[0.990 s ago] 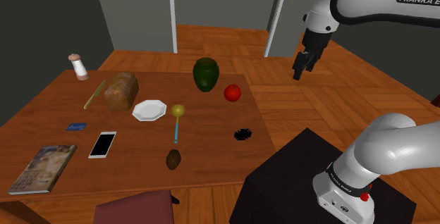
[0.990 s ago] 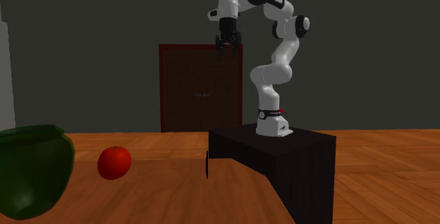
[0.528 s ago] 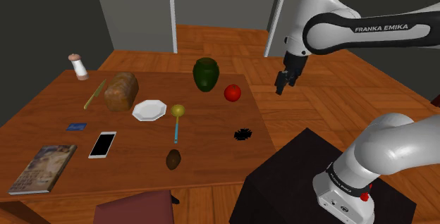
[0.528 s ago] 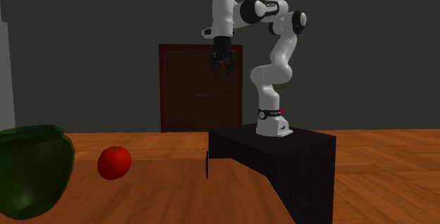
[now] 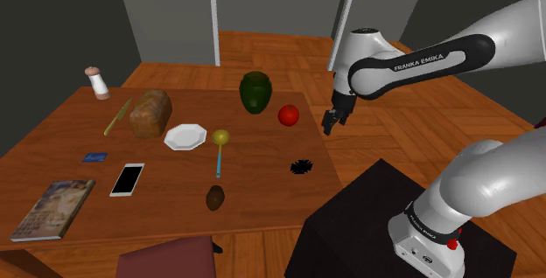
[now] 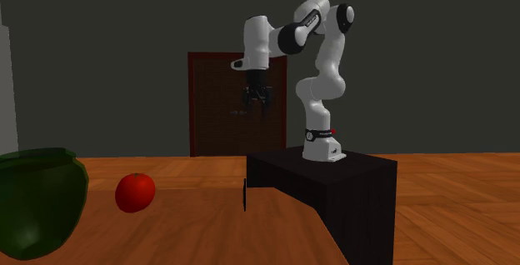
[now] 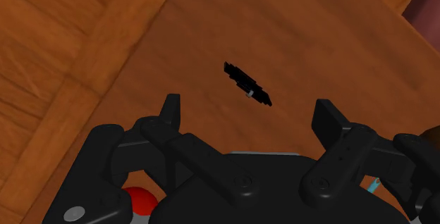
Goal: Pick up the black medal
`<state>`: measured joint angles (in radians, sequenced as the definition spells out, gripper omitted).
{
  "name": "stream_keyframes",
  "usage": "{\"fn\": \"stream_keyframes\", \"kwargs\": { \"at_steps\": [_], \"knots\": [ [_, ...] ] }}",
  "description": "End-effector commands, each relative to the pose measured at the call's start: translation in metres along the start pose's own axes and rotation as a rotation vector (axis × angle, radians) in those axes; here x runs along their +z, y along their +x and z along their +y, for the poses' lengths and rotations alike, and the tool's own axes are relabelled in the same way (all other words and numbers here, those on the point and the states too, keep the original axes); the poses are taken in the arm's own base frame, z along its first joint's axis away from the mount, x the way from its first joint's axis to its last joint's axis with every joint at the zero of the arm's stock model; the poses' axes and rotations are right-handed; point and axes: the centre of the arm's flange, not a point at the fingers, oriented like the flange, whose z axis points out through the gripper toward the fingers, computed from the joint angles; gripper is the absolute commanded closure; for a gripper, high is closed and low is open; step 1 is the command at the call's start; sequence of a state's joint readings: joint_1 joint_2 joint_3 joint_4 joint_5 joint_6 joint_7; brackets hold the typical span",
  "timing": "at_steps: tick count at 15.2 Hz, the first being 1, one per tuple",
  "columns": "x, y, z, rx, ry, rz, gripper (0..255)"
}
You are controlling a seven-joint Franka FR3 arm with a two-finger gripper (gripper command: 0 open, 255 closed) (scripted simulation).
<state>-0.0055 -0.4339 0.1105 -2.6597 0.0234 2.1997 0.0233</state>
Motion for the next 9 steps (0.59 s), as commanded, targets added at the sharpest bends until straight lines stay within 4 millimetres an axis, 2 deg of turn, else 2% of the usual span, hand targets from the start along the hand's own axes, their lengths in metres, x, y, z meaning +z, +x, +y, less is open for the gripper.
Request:
{"fn": "stream_keyframes", "kwargs": {
  "at_steps": [1, 9],
  "knots": [
    [0.023, 0.013, -0.005, 0.000, 0.005, 0.006, 0],
    [0.117, 0.056, -0.020, 0.000, 0.023, 0.014, 0]
  ]
}}
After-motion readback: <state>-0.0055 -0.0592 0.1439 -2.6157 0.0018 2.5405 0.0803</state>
